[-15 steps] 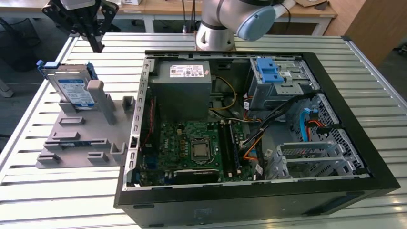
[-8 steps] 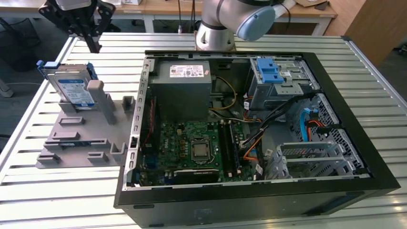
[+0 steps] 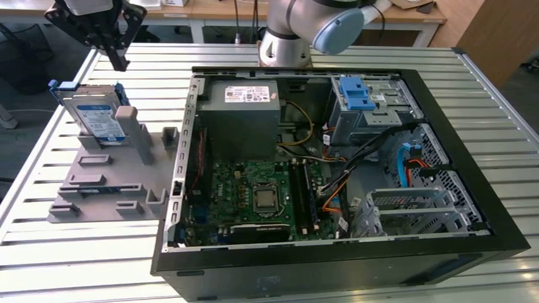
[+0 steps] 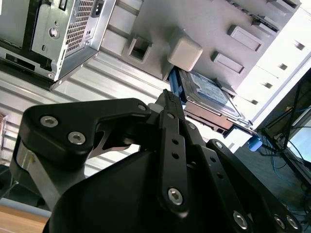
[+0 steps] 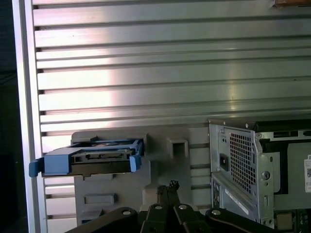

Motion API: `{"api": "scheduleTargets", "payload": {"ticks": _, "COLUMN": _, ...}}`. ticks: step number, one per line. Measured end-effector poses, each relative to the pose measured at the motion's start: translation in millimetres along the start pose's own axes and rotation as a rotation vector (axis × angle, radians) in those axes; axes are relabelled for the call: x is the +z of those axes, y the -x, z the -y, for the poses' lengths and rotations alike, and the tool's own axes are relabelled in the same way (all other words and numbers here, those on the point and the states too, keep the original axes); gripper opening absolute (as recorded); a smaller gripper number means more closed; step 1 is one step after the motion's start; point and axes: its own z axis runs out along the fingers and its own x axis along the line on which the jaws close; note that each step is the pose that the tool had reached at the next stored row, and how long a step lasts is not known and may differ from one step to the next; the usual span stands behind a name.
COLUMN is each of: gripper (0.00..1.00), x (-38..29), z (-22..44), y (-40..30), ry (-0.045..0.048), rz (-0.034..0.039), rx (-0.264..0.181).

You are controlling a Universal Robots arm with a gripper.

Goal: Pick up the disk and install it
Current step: 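Reach for the disk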

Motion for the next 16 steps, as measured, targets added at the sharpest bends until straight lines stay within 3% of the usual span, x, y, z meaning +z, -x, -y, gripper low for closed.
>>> {"api": "scheduleTargets", "payload": {"ticks": 16, "gripper": 0.11, "x": 2.1, "z": 1.2, "y": -15.5, "ry": 0.0019, "rz": -0.0002, "rx": 0.000}}
